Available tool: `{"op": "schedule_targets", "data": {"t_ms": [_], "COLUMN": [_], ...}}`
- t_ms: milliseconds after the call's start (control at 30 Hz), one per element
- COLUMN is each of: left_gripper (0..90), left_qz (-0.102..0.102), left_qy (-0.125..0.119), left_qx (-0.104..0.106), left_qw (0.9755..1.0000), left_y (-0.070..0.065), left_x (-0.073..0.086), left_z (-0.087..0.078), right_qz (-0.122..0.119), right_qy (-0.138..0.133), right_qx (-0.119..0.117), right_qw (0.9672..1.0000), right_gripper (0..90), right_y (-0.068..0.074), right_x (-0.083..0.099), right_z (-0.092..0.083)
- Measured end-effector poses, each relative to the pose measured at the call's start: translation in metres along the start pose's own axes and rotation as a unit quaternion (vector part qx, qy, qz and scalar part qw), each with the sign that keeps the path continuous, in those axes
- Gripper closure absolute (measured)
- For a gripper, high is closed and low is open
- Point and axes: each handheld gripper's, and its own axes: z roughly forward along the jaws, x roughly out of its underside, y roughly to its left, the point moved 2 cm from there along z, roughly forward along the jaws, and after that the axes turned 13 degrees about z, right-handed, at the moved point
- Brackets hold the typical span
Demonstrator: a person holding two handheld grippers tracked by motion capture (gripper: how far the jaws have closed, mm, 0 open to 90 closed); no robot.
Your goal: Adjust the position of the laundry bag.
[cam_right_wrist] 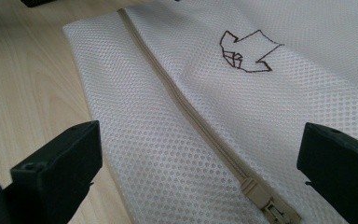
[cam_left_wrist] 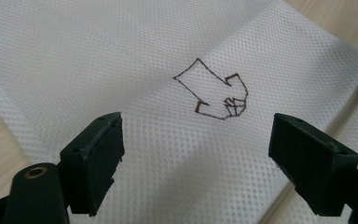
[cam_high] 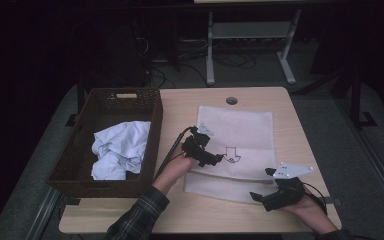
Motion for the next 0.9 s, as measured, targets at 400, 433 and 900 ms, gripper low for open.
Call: {"op": "schedule_targets", "data": {"t_ms": [400, 433, 900], "left_gripper": [17.6, 17.5, 17.5], "left_qz": [-0.006, -0.005, -0.015], "left_qy": [-0.017, -0.019, -0.026], "left_qx": [-0.025, -0.027, -0.024], "left_qw": [0.9995, 0.9994, 0.9993], "left_y": [-0.009, -0.010, -0.032], "left_x": [0.025, 0.026, 0.057], "left_z": [-0.030, -0.032, -0.048], "right_qz": [-0.001, 0.000, 0.012], "right_qy": [0.002, 0.002, -0.007], "right_qx": [0.000, -0.001, -0.002], "right_qw": [1.0000, 1.0000, 0.9999], "right_gripper": [0.0, 0.0, 0.0], "right_y": [-0.001, -0.001, -0.003], "right_x": [0.000, 0.000, -0.001], "right_z": [0.001, 0.000, -0.002]}}
